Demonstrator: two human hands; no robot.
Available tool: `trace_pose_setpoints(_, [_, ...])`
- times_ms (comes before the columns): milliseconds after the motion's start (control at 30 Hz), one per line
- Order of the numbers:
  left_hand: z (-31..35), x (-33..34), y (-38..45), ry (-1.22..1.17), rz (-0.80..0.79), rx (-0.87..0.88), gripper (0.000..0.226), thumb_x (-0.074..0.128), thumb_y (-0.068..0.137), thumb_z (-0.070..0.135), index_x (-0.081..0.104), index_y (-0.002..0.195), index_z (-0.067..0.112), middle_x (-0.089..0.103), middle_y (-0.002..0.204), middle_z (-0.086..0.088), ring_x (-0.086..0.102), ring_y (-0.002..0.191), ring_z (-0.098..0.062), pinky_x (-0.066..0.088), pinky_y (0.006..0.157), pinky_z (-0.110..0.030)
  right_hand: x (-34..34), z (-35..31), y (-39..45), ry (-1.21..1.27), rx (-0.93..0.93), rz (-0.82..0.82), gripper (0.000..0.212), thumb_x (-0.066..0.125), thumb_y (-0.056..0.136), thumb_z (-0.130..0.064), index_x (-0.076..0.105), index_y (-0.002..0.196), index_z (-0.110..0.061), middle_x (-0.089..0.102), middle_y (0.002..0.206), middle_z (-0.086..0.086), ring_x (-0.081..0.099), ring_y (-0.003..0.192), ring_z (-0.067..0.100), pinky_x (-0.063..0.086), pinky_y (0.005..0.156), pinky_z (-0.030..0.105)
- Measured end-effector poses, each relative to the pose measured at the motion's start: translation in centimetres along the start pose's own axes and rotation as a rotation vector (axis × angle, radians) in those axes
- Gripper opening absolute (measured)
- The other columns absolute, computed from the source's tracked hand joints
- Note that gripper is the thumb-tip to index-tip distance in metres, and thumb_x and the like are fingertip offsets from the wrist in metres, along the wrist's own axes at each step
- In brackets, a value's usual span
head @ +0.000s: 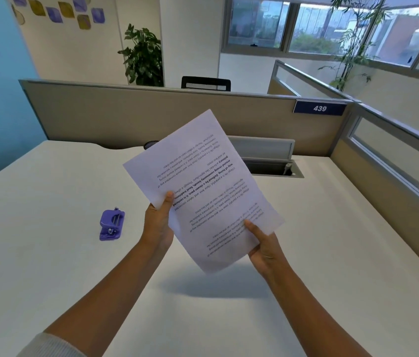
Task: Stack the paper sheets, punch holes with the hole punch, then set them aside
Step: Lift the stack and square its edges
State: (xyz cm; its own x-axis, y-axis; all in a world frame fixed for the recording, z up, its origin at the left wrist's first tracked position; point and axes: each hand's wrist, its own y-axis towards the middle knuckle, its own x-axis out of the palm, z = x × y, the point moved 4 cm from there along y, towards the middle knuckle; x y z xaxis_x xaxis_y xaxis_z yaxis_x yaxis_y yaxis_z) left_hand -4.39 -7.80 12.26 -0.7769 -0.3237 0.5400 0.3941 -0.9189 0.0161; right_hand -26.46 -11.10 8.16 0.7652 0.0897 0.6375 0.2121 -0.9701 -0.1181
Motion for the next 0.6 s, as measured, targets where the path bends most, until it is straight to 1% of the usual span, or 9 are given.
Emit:
trace_pose_setpoints(67, [0.1, -0.2, 0.3, 0.0, -0.017, 0.005, 0.042, 0.043, 0.094, 0.013, 0.04, 0.136, 0.016, 0.051, 0.136, -0.013, 0.052, 0.121, -0.032, 0.045, 0.096, -0.048, 0.1, 0.3, 0.0, -0.053, 0.0, 0.015, 0.044, 0.061, 0.077, 0.007, 0.055, 0.114, -0.016, 0.065, 0.11, 0.008, 0.062, 0.099, 0.024, 0.056, 0.083, 0.04])
trace_pose_setpoints(100, [0.0, -0.2, 0.3, -0.008, -0.033, 0.01, 0.041, 0.043, 0.094, 0.012, 0.042, 0.135, 0.016, 0.052, 0.135, -0.012, 0.052, 0.12, -0.031, 0.045, 0.097, -0.047, -0.1, 0.3, 0.1, -0.07, -0.003, 0.02, 0.045, 0.069, 0.073, 0.002, 0.056, 0.111, -0.018, 0.067, 0.108, 0.007, 0.064, 0.097, 0.023, 0.058, 0.079, 0.038])
trace_pose_setpoints(167, [-0.2, -0.3, 0.1, -0.028, -0.043, 0.015, 0.036, 0.045, 0.092, 0.01, 0.049, 0.128, 0.017, 0.056, 0.13, -0.01, 0.057, 0.115, -0.026, 0.049, 0.095, -0.042, -0.6, 0.1, 0.5, -0.123, -0.02, 0.012, 0.066, 0.089, 0.049, -0.018, 0.059, 0.108, -0.017, 0.072, 0.101, 0.003, 0.068, 0.091, 0.019, 0.06, 0.068, 0.032])
trace_pose_setpoints(233, [-0.5, -0.7, -0.2, -0.027, -0.015, 0.019, 0.034, 0.048, 0.09, 0.007, 0.053, 0.122, 0.018, 0.061, 0.121, -0.005, 0.063, 0.104, -0.018, 0.055, 0.086, -0.032, -1.2, -0.6, 0.9, -0.218, -0.04, -0.004, 0.082, 0.093, 0.032, -0.034, 0.061, 0.105, -0.015, 0.074, 0.095, 0.0, 0.07, 0.087, 0.016, 0.058, 0.066, 0.028])
trace_pose_setpoints(300, [-0.8, -1.6, -0.2, -0.017, 0.034, 0.009, 0.031, 0.049, 0.089, 0.006, 0.056, 0.116, 0.019, 0.067, 0.111, 0.002, 0.066, 0.096, -0.014, 0.057, 0.078, -0.027, -1.8, -1.4, 1.1, -0.323, -0.071, -0.018, 0.081, 0.092, 0.03, -0.043, 0.063, 0.101, -0.016, 0.075, 0.091, -0.001, 0.071, 0.084, 0.016, 0.059, 0.066, 0.03])
trace_pose_setpoints(367, [-0.7, -2.7, 0.0, 0.009, 0.065, -0.009, 0.026, 0.048, 0.09, 0.006, 0.06, 0.107, 0.022, 0.07, 0.101, 0.007, 0.067, 0.09, -0.01, 0.058, 0.075, -0.027, -2.5, -2.3, 1.2, -0.4, -0.093, -0.022, 0.079, 0.09, 0.029, -0.048, 0.064, 0.097, -0.018, 0.075, 0.086, -0.003, 0.071, 0.08, 0.016, 0.059, 0.063, 0.031])
trace_pose_setpoints(467, [-0.2, -4.4, 0.2, 0.072, 0.084, -0.025, 0.022, 0.045, 0.092, 0.009, 0.06, 0.103, 0.023, 0.072, 0.091, 0.011, 0.067, 0.083, -0.006, 0.058, 0.067, -0.024, -3.8, -3.2, 1.3, -0.46, -0.083, -0.035, 0.077, 0.09, 0.03, -0.049, 0.064, 0.097, -0.02, 0.074, 0.087, -0.001, 0.071, 0.082, 0.02, 0.059, 0.064, 0.035])
trace_pose_setpoints(533, [0.0, -5.5, 0.2, 0.121, 0.075, -0.046, 0.02, 0.045, 0.092, 0.013, 0.06, 0.104, 0.018, 0.071, 0.095, 0.006, 0.065, 0.087, -0.012, 0.058, 0.065, -0.026, -4.6, -3.8, 1.3, -0.498, -0.067, -0.051, 0.076, 0.089, 0.033, -0.048, 0.064, 0.098, -0.02, 0.074, 0.09, 0.001, 0.07, 0.084, 0.023, 0.059, 0.066, 0.038])
trace_pose_setpoints(600, [0.1, -6.6, 0.0, 0.23, 0.06, -0.067, 0.024, 0.046, 0.092, 0.015, 0.059, 0.112, 0.011, 0.065, 0.11, -0.006, 0.059, 0.099, -0.023, 0.055, 0.074, -0.033, -5.3, -4.4, 1.3, -0.529, -0.057, -0.054, 0.076, 0.09, 0.033, -0.049, 0.064, 0.098, -0.018, 0.073, 0.092, 0.003, 0.07, 0.086, 0.026, 0.059, 0.066, 0.039])
